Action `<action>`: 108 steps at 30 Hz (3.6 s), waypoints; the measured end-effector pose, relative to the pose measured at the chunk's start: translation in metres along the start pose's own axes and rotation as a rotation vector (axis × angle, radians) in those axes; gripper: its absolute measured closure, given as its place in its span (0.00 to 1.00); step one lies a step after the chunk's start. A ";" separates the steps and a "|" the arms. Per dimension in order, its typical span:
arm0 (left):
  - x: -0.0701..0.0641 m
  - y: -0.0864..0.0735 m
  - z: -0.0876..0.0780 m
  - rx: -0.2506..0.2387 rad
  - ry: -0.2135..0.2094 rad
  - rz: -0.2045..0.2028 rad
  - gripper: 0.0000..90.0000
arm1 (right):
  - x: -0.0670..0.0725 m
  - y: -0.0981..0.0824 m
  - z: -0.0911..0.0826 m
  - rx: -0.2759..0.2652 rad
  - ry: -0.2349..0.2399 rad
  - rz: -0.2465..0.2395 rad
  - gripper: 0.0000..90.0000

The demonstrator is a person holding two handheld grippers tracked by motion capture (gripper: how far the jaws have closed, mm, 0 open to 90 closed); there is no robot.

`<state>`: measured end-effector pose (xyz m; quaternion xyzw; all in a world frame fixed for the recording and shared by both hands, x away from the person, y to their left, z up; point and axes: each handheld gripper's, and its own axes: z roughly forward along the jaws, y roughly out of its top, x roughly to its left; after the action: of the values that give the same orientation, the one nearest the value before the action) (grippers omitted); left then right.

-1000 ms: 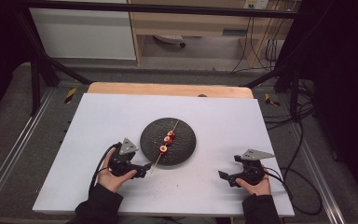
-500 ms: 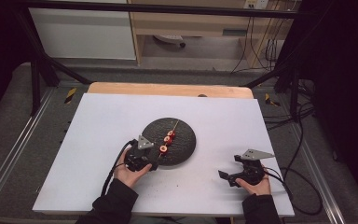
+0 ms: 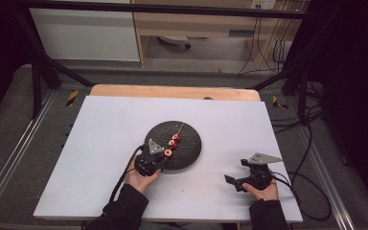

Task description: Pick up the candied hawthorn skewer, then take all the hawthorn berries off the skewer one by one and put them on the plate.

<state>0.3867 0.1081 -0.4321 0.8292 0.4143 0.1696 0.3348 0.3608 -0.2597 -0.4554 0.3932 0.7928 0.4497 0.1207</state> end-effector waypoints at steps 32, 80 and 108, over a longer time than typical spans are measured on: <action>0.019 -0.018 -0.036 -0.185 -0.046 -0.042 0.98 | 0.001 0.000 0.000 0.001 0.007 0.022 0.01; 0.040 -0.078 -0.078 -0.290 -0.139 0.008 0.98 | 0.061 0.055 0.046 -0.041 0.051 0.038 0.02; 0.022 -0.077 -0.075 -0.295 -0.164 0.055 0.98 | 0.098 0.105 0.113 -0.120 0.212 0.188 0.40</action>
<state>0.3139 0.1896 -0.4317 0.7931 0.3336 0.1694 0.4806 0.4117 -0.0885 -0.4182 0.4080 0.7325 0.5447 0.0173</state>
